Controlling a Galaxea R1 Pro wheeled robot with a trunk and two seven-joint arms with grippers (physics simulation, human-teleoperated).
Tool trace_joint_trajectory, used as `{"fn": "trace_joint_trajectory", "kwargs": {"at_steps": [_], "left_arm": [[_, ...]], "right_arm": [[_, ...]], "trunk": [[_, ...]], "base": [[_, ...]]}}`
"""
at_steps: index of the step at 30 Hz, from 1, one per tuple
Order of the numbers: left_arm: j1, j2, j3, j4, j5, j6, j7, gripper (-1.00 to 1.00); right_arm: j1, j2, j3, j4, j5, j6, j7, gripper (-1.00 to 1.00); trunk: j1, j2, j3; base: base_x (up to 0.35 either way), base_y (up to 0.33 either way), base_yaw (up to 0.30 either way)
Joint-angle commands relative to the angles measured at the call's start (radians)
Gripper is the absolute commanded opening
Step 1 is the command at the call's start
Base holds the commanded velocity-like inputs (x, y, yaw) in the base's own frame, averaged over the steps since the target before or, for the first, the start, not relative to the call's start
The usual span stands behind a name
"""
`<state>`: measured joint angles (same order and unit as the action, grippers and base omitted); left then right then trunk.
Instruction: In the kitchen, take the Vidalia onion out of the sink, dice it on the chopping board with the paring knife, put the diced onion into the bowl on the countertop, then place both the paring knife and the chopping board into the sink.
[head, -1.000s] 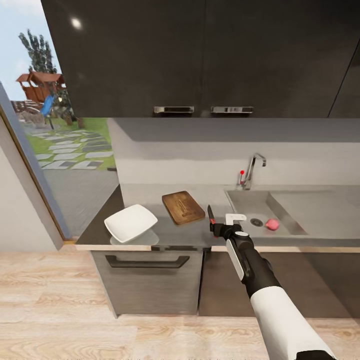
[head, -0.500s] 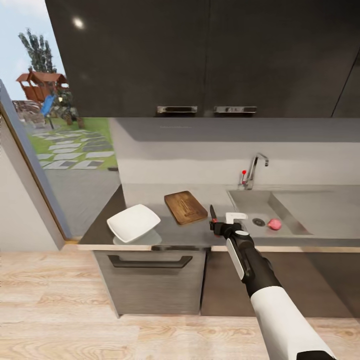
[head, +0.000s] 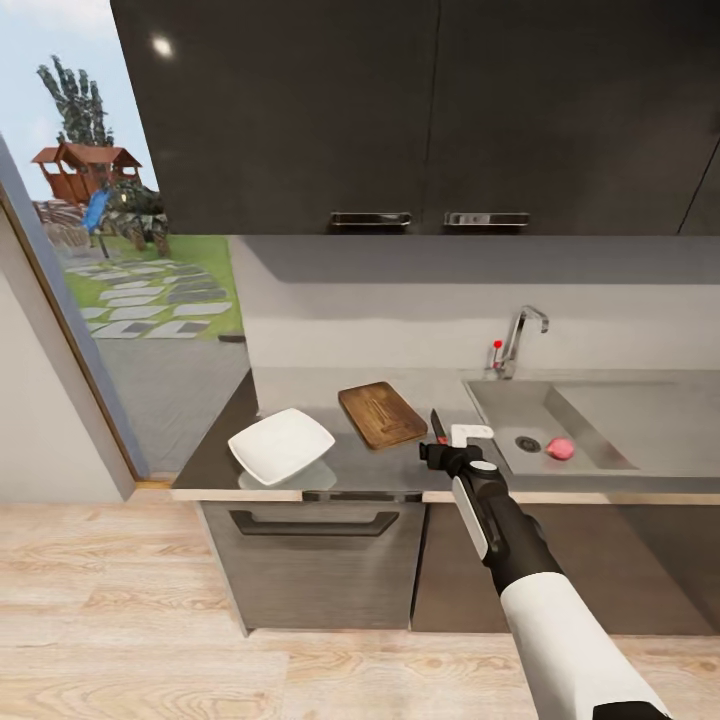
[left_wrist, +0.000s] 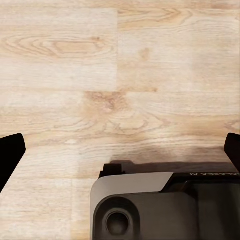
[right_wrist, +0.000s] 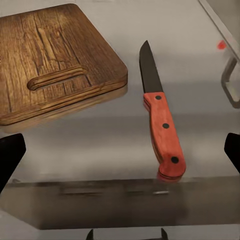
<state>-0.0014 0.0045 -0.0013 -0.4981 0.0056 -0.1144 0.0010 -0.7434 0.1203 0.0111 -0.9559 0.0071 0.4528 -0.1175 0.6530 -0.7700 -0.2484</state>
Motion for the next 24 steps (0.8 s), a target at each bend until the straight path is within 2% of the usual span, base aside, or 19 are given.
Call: {"fn": "trace_joint_trajectory", "kwargs": {"at_steps": [1,24], "left_arm": [[0.0,0.0,0.0,0.0,0.001,-0.002,0.0,1.0],[0.0,0.0,-0.001,0.0,-0.002,-0.002,0.001,1.0]], "right_arm": [[-0.001,0.0,0.001,-0.001,0.001,0.006,-0.004,1.0],[-0.001,0.003,0.001,0.0,0.001,0.006,-0.005,1.0]], "trunk": [[0.0,-0.001,-0.001],[0.0,-0.001,-0.001]], "base": [[0.0,0.001,0.0],[0.0,0.0,0.0]]}}
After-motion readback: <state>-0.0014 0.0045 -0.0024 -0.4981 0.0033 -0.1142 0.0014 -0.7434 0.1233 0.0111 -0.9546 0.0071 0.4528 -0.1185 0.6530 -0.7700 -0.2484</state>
